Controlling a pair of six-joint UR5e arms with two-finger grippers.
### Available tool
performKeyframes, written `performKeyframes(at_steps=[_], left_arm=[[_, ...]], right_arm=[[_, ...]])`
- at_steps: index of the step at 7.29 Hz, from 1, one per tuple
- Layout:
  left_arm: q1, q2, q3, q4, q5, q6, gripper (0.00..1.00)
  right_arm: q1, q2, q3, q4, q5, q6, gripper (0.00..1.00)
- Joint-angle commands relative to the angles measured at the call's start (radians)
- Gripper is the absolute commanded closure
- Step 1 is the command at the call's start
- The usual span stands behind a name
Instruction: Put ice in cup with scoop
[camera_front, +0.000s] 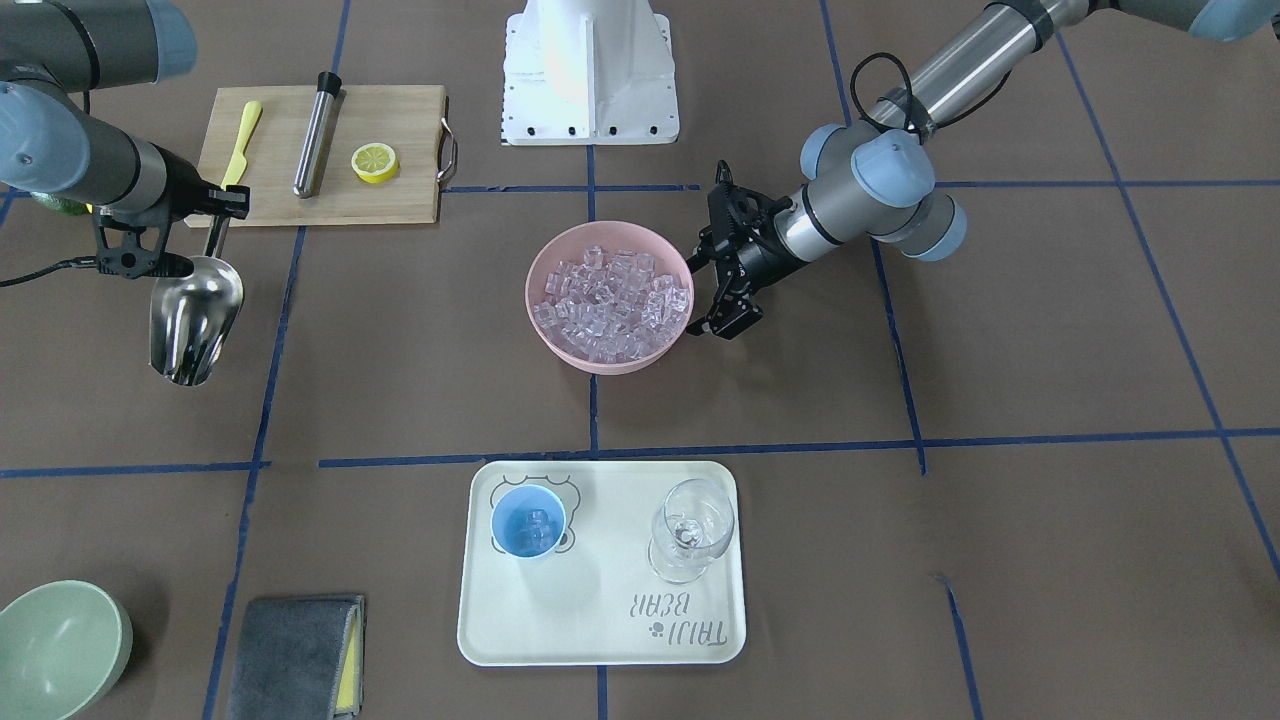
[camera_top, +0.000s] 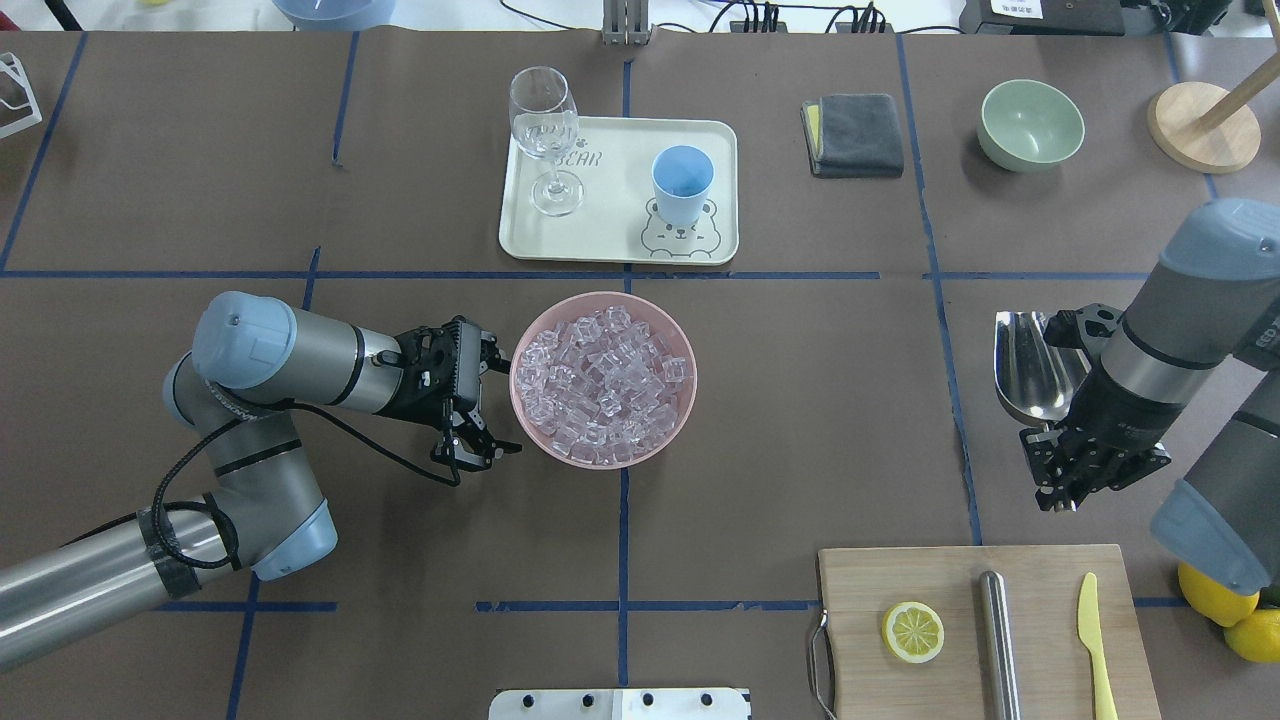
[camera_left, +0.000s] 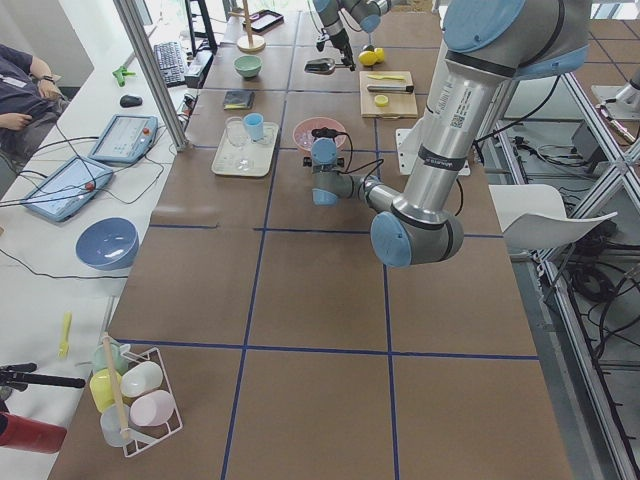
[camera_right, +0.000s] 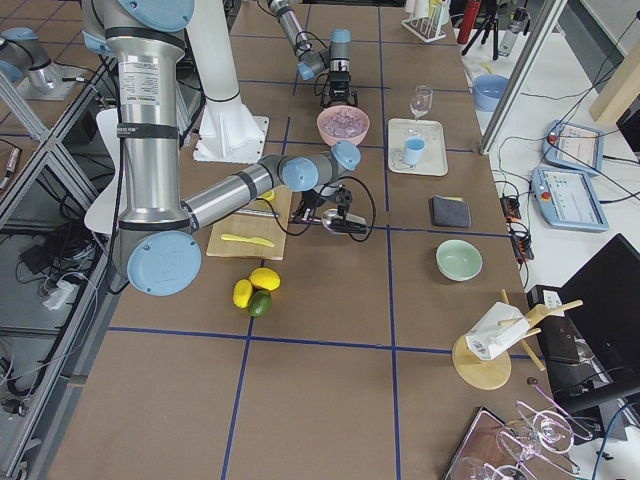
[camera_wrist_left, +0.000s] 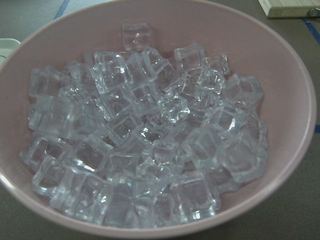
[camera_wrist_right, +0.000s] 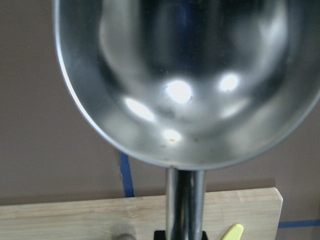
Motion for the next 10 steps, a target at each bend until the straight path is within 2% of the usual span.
performKeyframes(at_steps=[1, 3, 5, 6, 7, 9, 10], left_arm=[[0.001, -0.001, 0.000, 0.001, 0.023, 0.001, 0.01], [0.002, -0.001, 0.000, 0.003, 0.026, 0.001, 0.01], [0.002, 0.000, 0.000, 0.003, 0.028, 0.001, 0.01], [0.002, 0.000, 0.002, 0.003, 0.028, 0.001, 0.01], [0.002, 0.000, 0.002, 0.003, 0.028, 0.001, 0.01], [0.002, 0.000, 0.002, 0.003, 0.034, -0.001, 0.01], [0.002, 0.000, 0.005, 0.002, 0.035, -0.001, 0.01]], right_arm=[[-0.029, -0.004, -0.095, 0.134, -0.015, 0.006, 1.00], [-0.040, 0.010, -0.100, 0.160, -0.010, 0.070, 1.00], [-0.044, 0.013, -0.100, 0.162, -0.010, 0.071, 0.93], [-0.046, 0.013, -0.100, 0.162, -0.010, 0.071, 0.62], [-0.046, 0.017, -0.099, 0.172, -0.010, 0.065, 0.01], [-0.043, 0.057, -0.096, 0.197, -0.022, 0.072, 0.00], [0.001, 0.092, -0.090, 0.197, -0.097, 0.071, 0.00]])
